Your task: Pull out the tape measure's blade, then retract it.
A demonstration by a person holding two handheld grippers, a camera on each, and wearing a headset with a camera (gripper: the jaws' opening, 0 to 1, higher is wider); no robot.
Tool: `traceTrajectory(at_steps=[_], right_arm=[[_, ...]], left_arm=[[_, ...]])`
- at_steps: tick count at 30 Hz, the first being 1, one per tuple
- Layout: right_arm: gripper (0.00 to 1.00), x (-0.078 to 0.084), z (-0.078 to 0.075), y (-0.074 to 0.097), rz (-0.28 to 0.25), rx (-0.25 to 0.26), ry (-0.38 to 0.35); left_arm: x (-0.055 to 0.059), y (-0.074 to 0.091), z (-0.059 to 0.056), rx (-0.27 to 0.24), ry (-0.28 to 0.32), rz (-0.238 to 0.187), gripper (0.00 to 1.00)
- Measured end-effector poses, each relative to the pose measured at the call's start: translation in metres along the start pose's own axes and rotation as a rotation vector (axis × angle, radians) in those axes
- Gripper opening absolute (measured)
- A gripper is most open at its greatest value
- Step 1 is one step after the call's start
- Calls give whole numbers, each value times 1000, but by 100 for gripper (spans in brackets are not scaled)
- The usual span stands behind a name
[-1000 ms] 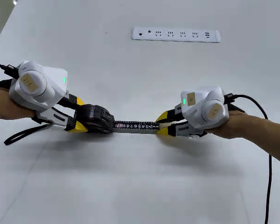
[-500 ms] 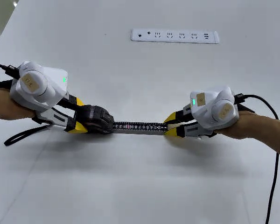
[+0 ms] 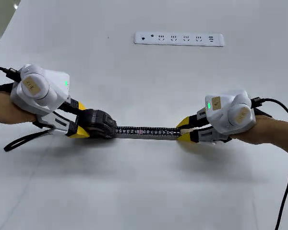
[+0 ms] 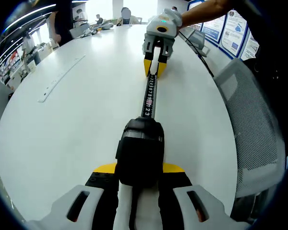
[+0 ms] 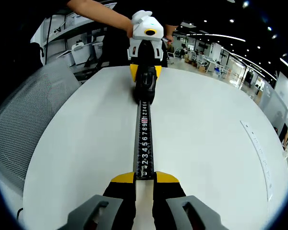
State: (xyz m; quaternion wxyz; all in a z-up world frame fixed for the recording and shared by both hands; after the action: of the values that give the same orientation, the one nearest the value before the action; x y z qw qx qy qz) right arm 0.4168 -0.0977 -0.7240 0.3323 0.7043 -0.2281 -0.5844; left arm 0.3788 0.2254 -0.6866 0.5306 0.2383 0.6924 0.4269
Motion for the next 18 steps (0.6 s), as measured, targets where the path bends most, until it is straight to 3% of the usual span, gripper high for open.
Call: traceTrajectory(at_steps=[18], right_arm=[[8,18,0,17,30,4,-11]], left_arm=[[-1,0,2,4,1,13,26]])
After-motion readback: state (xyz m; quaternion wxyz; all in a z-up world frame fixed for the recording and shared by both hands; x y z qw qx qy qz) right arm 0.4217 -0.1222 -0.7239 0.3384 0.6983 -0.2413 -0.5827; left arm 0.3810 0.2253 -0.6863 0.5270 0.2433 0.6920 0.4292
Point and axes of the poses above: the centre of the closed fingertips' face, and the gripper's own axes: y roughly backward along the fingers, z roughly to its left, x roughly out of its underside, the point moved 10 cm from there along y, roughly backward along the fingers, and after that the axes turned 4 degrees about y, right-handed, at the moved point
